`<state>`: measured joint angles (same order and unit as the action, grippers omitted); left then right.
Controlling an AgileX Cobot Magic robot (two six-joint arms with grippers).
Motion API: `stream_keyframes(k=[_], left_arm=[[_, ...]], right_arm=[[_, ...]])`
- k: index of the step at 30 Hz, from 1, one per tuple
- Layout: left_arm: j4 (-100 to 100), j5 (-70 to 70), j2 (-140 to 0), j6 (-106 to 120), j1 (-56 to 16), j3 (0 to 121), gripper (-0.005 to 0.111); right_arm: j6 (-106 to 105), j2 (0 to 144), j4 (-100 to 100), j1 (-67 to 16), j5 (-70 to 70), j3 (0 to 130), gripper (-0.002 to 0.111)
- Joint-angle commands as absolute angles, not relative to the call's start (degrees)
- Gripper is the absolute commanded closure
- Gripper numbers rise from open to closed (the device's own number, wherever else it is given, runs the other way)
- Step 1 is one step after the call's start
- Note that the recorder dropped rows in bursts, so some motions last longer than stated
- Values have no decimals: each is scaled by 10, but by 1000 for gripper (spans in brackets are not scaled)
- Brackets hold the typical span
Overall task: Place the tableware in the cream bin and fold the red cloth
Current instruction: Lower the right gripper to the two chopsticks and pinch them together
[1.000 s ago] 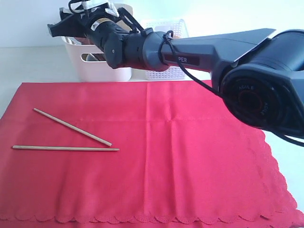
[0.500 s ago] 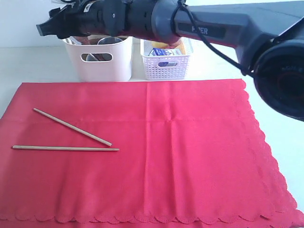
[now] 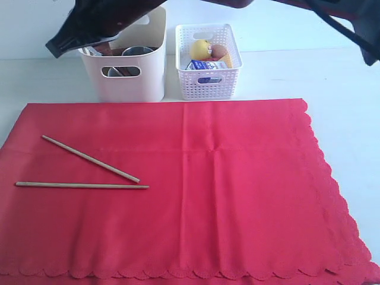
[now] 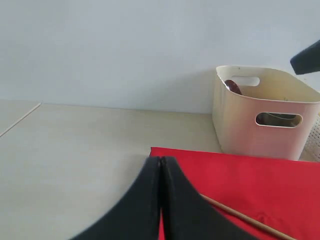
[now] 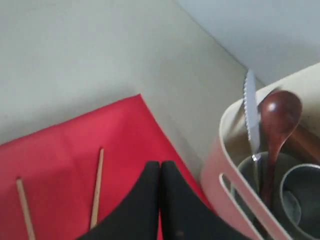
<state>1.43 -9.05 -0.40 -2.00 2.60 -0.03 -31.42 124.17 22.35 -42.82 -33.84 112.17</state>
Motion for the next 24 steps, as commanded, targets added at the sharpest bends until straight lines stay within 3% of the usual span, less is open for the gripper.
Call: stream_keyframes(k=[1, 6, 16, 21, 24], left_arm=[[16, -87, 0, -18, 27, 0, 106], [16, -87, 0, -18, 27, 0, 106], [16, -87, 0, -18, 27, 0, 106], [16, -87, 0, -18, 27, 0, 106], [16, -87, 0, -18, 27, 0, 106]], right_arm=[[-345, 1239, 233, -426, -427, 1123, 108], [-416, 1255, 306, -426, -512, 1119, 108], [-422, 1303, 265, -478, -503, 1068, 107], [-311, 1340, 168, -503, -459, 1068, 89], [-284, 1356, 128, -515, -449, 1068, 71]])
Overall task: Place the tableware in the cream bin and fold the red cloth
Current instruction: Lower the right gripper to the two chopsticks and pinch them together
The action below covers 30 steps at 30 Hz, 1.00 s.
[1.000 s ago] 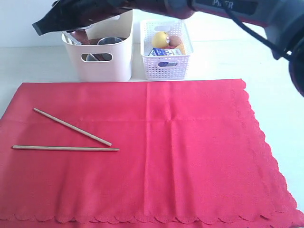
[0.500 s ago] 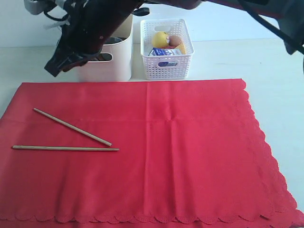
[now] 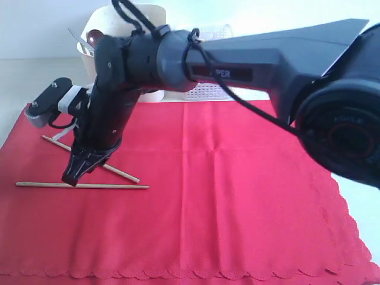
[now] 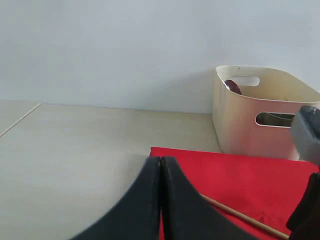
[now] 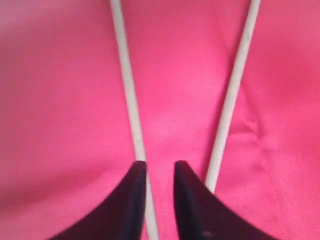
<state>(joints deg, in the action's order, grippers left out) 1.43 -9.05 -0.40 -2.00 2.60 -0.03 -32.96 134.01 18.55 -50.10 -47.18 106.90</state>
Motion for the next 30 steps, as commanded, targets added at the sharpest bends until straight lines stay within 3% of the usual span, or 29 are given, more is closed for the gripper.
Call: stream_keyframes(k=[1, 6, 9, 27, 30], left_arm=[[16, -87, 0, -18, 27, 0, 106], [16, -87, 0, -18, 27, 0, 106], [16, -87, 0, -18, 27, 0, 106], [16, -87, 0, -18, 27, 0, 106], [16, -87, 0, -18, 27, 0, 106]], right_arm=[[-284, 1358, 128, -517, -448, 1068, 65], [-284, 1359, 130, -523, -444, 1068, 40], [-284, 1360, 130, -523, -441, 1068, 33], [-263, 1403, 77, -523, -414, 1073, 33], [-263, 1403, 79, -523, -421, 1073, 40]])
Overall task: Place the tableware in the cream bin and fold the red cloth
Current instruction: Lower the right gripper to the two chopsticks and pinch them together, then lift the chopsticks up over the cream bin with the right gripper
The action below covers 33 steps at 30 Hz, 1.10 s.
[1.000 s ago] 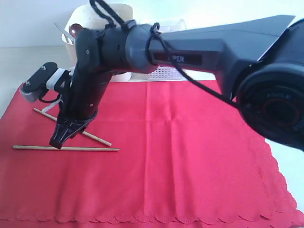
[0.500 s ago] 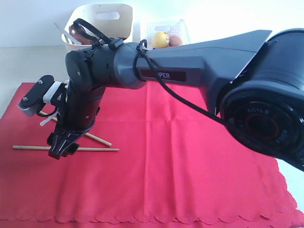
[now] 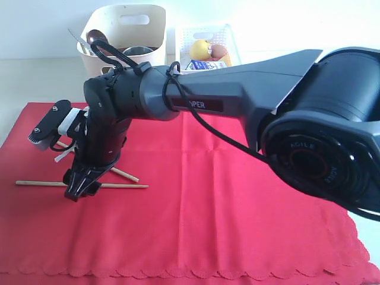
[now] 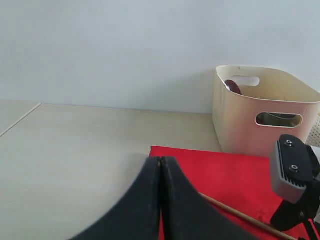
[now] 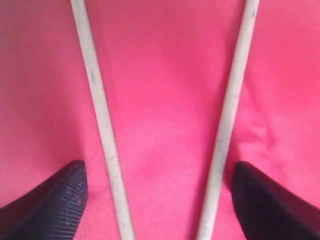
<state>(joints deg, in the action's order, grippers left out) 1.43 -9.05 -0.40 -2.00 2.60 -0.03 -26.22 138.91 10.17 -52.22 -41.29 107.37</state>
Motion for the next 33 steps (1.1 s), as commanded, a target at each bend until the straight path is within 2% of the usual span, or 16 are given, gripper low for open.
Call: stream_keyframes(k=[1, 7, 12, 33], left_arm=[[16, -87, 0, -18, 27, 0, 106], [16, -87, 0, -18, 27, 0, 106], [16, -87, 0, -18, 27, 0, 106], [16, -87, 0, -18, 27, 0, 106]], right_arm=[[-263, 1403, 83, -523, -424, 1073, 46], [-265, 1403, 96, -523, -449, 1073, 84], [-269, 1401, 97, -523, -486, 1073, 107], [-273, 1305, 116, -522, -504, 1073, 108]])
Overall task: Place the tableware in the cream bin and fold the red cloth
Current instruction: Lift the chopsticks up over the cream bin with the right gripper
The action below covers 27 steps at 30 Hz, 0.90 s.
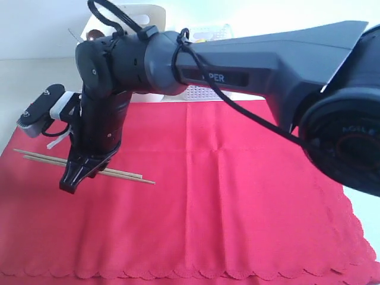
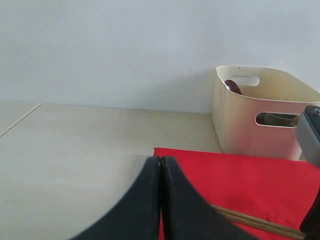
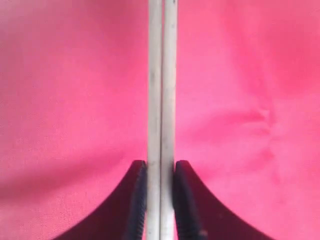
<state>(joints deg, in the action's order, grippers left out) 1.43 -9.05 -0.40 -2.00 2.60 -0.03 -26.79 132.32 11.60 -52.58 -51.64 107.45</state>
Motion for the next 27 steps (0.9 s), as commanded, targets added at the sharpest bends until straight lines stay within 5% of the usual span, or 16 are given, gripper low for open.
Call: stream_keyframes(k=[1, 27], left_arm=[[16, -87, 0, -18, 27, 0, 106], [16, -87, 0, -18, 27, 0, 106]], right_arm=[[-273, 1303, 116, -522, -498, 1073, 108], [-201, 1249, 0, -498, -250, 1073, 108]])
